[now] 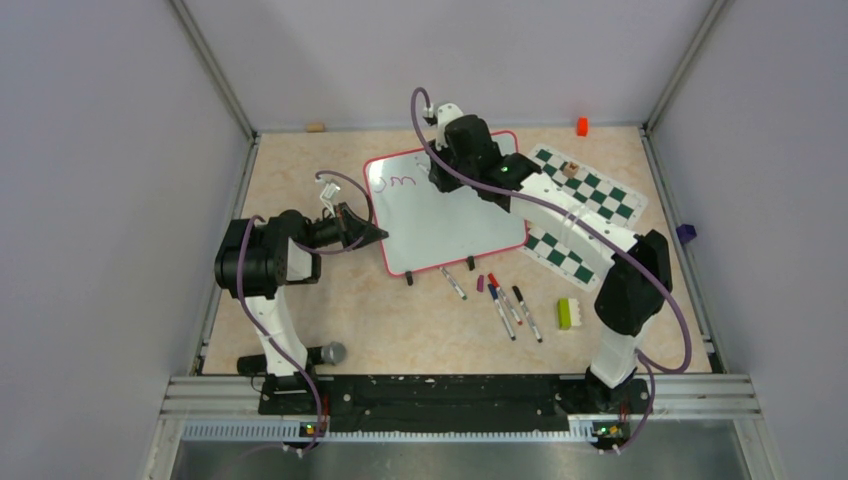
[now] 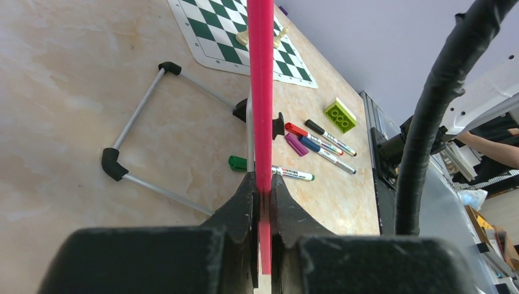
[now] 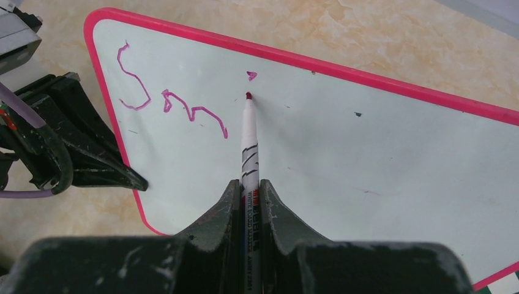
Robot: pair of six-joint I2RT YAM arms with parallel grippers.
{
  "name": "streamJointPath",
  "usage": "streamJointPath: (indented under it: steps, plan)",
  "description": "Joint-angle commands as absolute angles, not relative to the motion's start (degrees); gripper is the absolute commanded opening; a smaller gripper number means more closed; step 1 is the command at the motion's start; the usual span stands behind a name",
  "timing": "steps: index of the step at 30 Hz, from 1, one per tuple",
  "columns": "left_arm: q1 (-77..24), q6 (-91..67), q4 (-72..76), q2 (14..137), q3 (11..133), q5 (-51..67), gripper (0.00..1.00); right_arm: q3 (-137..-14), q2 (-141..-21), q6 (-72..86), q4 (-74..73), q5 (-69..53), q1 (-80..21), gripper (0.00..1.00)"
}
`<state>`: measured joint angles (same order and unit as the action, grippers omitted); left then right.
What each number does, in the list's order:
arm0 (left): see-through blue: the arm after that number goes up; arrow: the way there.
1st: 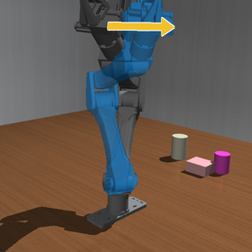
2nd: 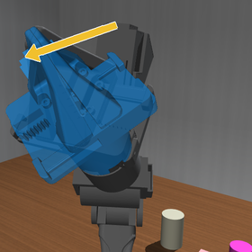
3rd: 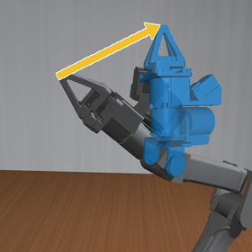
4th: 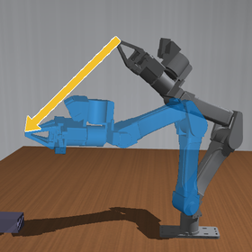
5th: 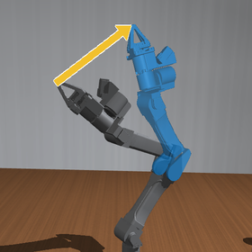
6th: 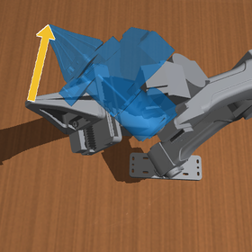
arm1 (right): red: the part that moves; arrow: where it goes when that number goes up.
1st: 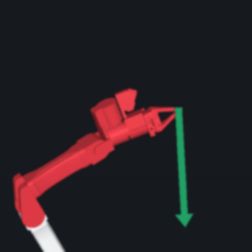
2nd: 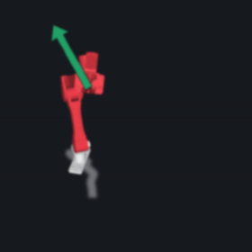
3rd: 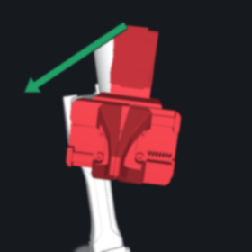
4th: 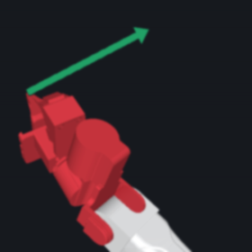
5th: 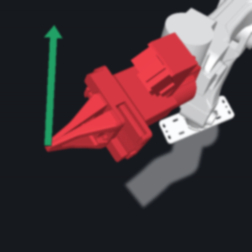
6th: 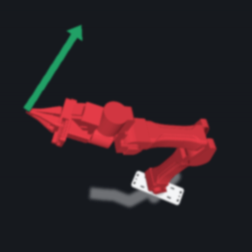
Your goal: Write a sentence on the whiteboard
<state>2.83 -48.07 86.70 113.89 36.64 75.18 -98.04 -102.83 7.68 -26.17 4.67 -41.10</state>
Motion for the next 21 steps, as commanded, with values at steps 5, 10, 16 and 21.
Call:
streamJointPath:
  steps: [5, 10, 16, 21]
  plan:
    - [1.8, -46.2, 92.7, 112.8, 37.7, 78.7, 0.00, -96.3, -101.0, 8.4, -26.1, 3.9, -40.9, 0.00]
    - [1.8, -46.2, 92.7, 112.8, 37.6, 78.7, 0.00, -94.2, -99.9, 8.5, -26.0, 3.4, -40.9, 0.00]
    - [1.7, -46.2, 92.7, 112.7, 37.6, 78.7, 0.00, -92.3, -98.8, 8.5, -26.0, 3.1, -40.9, 0.00]
    - [1.7, -46.2, 92.7, 112.7, 37.7, 78.7, 0.00, -93.1, -98.6, 8.8, -26.0, 2.2, -40.9, 0.00]
